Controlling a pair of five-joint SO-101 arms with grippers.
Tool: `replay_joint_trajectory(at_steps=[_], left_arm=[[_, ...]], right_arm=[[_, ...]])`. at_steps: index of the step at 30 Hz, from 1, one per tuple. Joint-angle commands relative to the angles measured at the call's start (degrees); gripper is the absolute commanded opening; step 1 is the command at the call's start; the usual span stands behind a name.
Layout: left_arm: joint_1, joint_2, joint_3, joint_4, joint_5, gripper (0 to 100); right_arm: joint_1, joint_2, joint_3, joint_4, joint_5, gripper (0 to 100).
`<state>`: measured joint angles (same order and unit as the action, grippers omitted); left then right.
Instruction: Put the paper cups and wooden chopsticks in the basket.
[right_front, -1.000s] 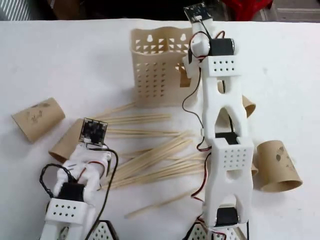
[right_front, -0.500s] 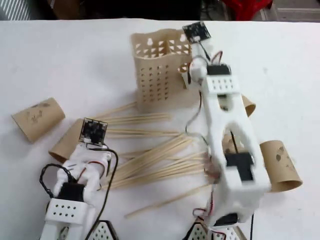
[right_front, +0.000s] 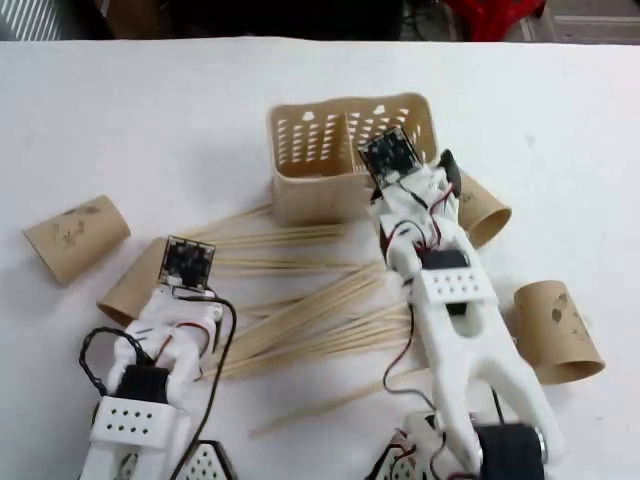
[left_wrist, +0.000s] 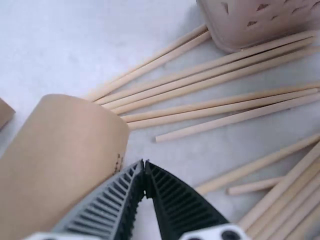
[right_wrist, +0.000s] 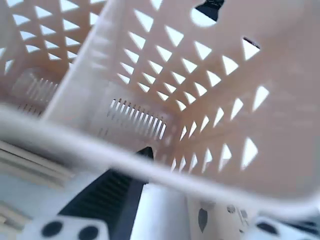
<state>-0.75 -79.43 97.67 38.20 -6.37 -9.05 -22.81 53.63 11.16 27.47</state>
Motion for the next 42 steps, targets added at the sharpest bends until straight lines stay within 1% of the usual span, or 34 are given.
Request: replay_joint_trajectory(at_steps=[1,4,8,10,12,14,19,23,26,29,31,33,35,42], left_arm=[[-0.4,-0.48,-0.26,0.35,0.35,3],[-0.4,-0.48,-0.26,0.35,0.35,3],[-0.4,-0.48,-0.26,0.35,0.35,3],[-0.4,-0.48,-0.26,0.35,0.35,3],[-0.4,-0.48,-0.26,0.35,0.35,3],[-0.4,-0.48,-0.26,0.35,0.26,3],[-0.4,-0.48,-0.26,0.35,0.35,3],[-0.4,-0.48,-0.26,0.35,0.35,3],[-0.4,-0.48,-0.26,0.35,0.35,3],[-0.4,-0.48,-0.26,0.35,0.35,3],[-0.4,-0.48,-0.26,0.35,0.26,3],[-0.4,-0.48,-0.26,0.35,0.35,3],[-0.4,-0.48,-0.26,0.35,0.26,3],[-0.4,-0.48,-0.26,0.35,0.35,3]], right_arm=[[-1.01,-9.01,0.97,0.84,0.44,34.8],[-1.71,-12.09,0.0,5.58,0.53,35.2],[-2.07,-14.11,-1.41,13.23,0.97,43.4],[-1.8,-14.9,-0.97,14.81,0.97,44.3],[-1.54,-15.78,0.0,15.34,0.88,42.5],[-1.54,-16.57,0.62,16.48,0.79,38.6],[-1.54,-22.46,0.35,26.33,0.97,29.6],[-1.54,-31.34,0.26,34.33,0.88,29.1],[-1.54,-38.99,-0.62,40.04,0.53,30.9],[-0.4,-44.53,-5.54,45.05,0.53,31.2],[0.75,-44.88,-11.69,47.6,0.44,31.2],[1.89,-42.24,-18.55,49.98,0.35,31.2],[2.51,-36.09,-26.46,52.53,-1.05,31.2],[2.77,-1.71,-56.53,59.03,-5.19,31.3]])
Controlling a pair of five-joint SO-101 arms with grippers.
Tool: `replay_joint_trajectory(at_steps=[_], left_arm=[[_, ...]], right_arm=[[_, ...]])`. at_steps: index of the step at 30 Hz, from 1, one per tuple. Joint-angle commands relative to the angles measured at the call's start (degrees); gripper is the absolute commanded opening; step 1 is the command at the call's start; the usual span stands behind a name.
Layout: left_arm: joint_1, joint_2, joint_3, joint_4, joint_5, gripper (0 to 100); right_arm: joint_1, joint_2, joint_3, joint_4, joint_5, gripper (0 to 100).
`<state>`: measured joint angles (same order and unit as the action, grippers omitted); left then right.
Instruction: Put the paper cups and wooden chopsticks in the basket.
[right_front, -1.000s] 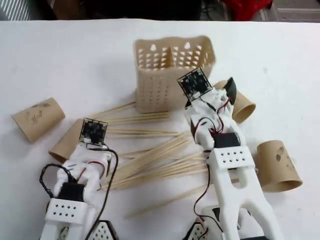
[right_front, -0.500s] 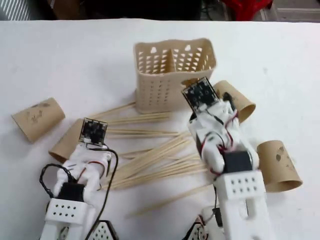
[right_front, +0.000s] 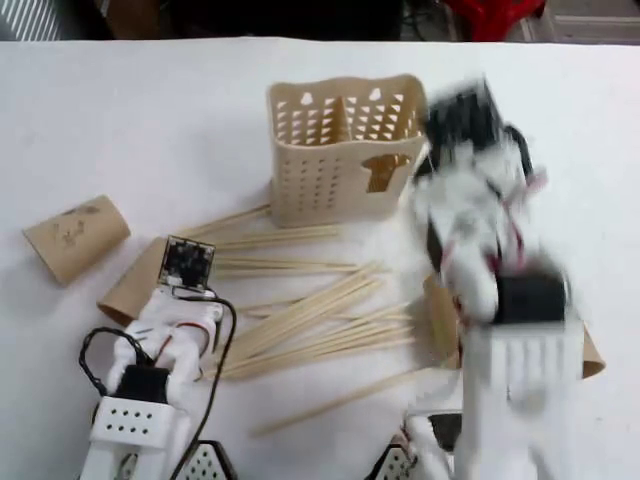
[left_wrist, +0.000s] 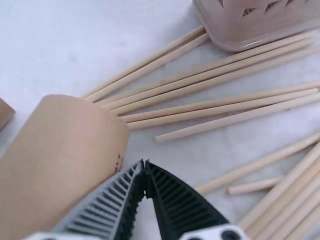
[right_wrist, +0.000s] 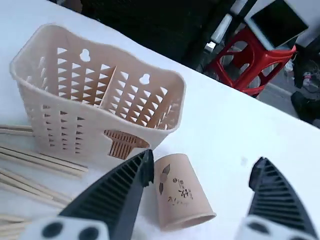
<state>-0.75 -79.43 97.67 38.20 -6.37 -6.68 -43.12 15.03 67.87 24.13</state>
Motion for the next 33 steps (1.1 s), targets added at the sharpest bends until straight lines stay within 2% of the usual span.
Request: replay_joint_trajectory(at_steps=[1,7,14,17,21,23,26,33], left_arm=[[-0.4,-0.48,-0.26,0.35,0.35,3],[-0.4,-0.48,-0.26,0.35,0.35,3],[-0.4,-0.48,-0.26,0.35,0.26,3],[-0.4,-0.48,-0.26,0.35,0.26,3],[-0.4,-0.48,-0.26,0.35,0.26,3],[-0.4,-0.48,-0.26,0.35,0.26,3],[-0.4,-0.48,-0.26,0.35,0.35,3],[-0.4,-0.48,-0.26,0.35,0.26,3]], right_arm=[[0.4,23.16,-21.89,3.03,-1.85,31.2],[0.48,45.32,-40.62,8.04,-1.93,31.2],[2.33,59.65,-50.37,11.3,-1.93,31.0],[2.33,63.08,-51.34,10.95,-1.93,22.4],[2.24,66.15,-53.63,10.86,-1.93,0.9],[2.24,66.95,-55.65,11.21,-2.37,3.4],[2.33,67.03,-58.81,11.21,-7.3,1.5],[1.71,67.21,-63.91,13.76,-13.54,1.5]])
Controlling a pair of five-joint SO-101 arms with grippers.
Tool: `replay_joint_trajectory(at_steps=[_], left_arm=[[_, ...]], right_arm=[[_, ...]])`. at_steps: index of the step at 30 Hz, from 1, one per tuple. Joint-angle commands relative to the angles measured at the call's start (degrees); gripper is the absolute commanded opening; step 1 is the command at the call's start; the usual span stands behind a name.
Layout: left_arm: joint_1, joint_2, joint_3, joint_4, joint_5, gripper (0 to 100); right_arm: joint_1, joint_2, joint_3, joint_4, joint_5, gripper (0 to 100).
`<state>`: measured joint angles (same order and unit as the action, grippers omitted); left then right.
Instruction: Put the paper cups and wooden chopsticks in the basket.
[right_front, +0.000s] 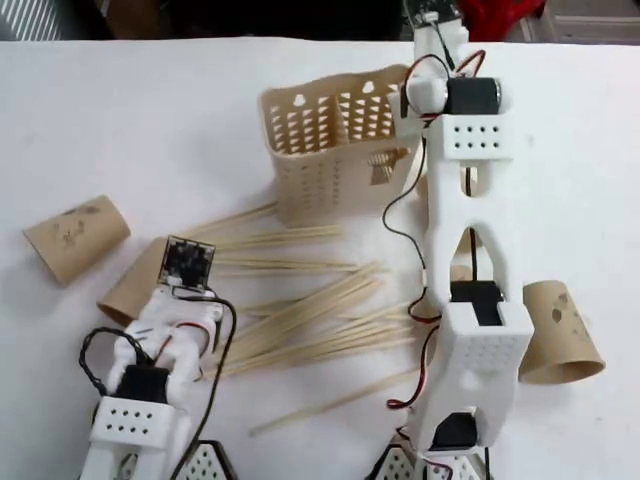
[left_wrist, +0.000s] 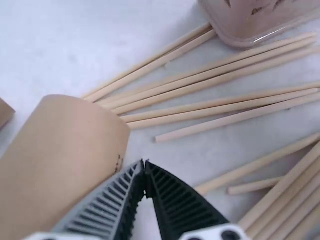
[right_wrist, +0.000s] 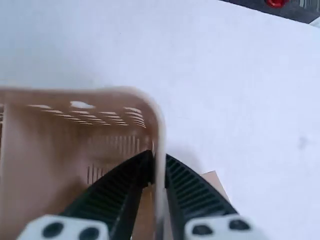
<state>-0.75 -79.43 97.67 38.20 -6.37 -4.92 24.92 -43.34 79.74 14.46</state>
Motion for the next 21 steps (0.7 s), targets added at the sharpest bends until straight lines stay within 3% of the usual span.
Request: replay_joint_trajectory(at_steps=[1,14,21], left_arm=[[-0.4,-0.48,-0.26,0.35,0.35,3],[-0.4,-0.48,-0.26,0.35,0.35,3],[-0.4,-0.48,-0.26,0.35,0.35,3]], right_arm=[[0.22,-0.75,-6.42,2.15,-5.1,1.5],[-3.12,-0.4,-17.67,1.54,-18.73,1.5],[-5.41,-0.4,-18.46,-5.76,-23.12,1.5]])
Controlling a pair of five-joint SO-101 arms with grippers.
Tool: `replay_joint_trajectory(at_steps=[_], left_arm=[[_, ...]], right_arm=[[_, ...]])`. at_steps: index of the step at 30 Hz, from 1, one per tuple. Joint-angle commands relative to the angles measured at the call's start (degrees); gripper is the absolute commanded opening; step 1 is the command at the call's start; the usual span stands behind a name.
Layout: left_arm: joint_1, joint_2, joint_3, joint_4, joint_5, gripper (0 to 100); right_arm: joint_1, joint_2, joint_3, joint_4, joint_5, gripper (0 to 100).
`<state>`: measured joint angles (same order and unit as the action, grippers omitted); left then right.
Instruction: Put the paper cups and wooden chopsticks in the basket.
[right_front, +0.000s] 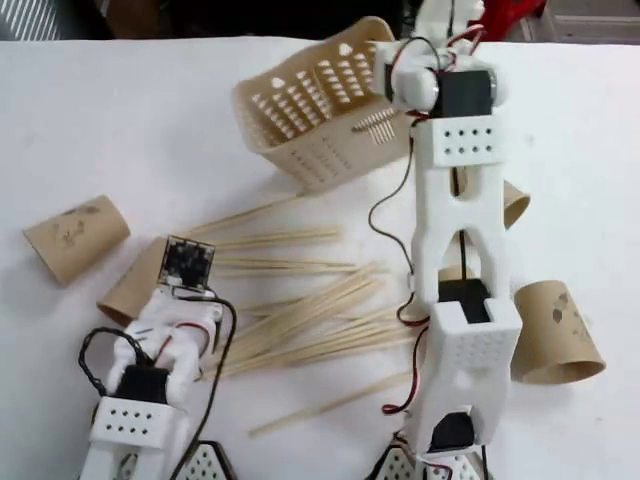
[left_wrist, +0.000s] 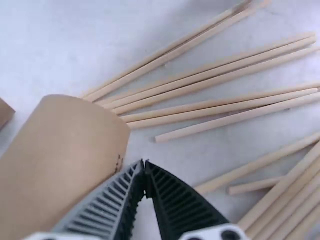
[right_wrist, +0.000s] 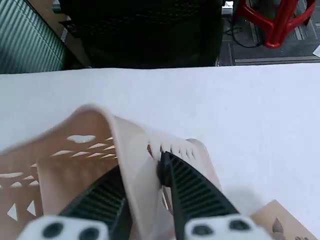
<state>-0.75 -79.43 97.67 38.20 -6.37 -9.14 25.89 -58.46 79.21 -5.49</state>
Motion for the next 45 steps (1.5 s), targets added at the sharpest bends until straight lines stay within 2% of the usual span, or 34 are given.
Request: replay_joint_trajectory(at_steps=[1,10,20,31,36,45], left_arm=[[-0.4,-0.48,-0.26,0.35,0.35,3],[-0.4,-0.48,-0.26,0.35,0.26,3],[-0.4,-0.48,-0.26,0.35,0.35,3],[-0.4,-0.48,-0.26,0.35,0.35,3],[-0.4,-0.48,-0.26,0.35,0.26,3],[-0.4,-0.48,-0.26,0.35,0.35,3]], right_arm=[[-1.01,-1.27,-3.16,-6.46,-4.13,1.5],[0.75,5.32,-3.16,-12.35,-6.07,1.5],[0.75,13.58,-3.25,-10.24,-4.92,1.4],[-0.13,13.49,-3.78,11.38,9.32,1.5],[-0.22,11.56,-3.78,17.45,14.15,1.5],[-2.95,7.16,-3.16,19.3,16.35,1.5]])
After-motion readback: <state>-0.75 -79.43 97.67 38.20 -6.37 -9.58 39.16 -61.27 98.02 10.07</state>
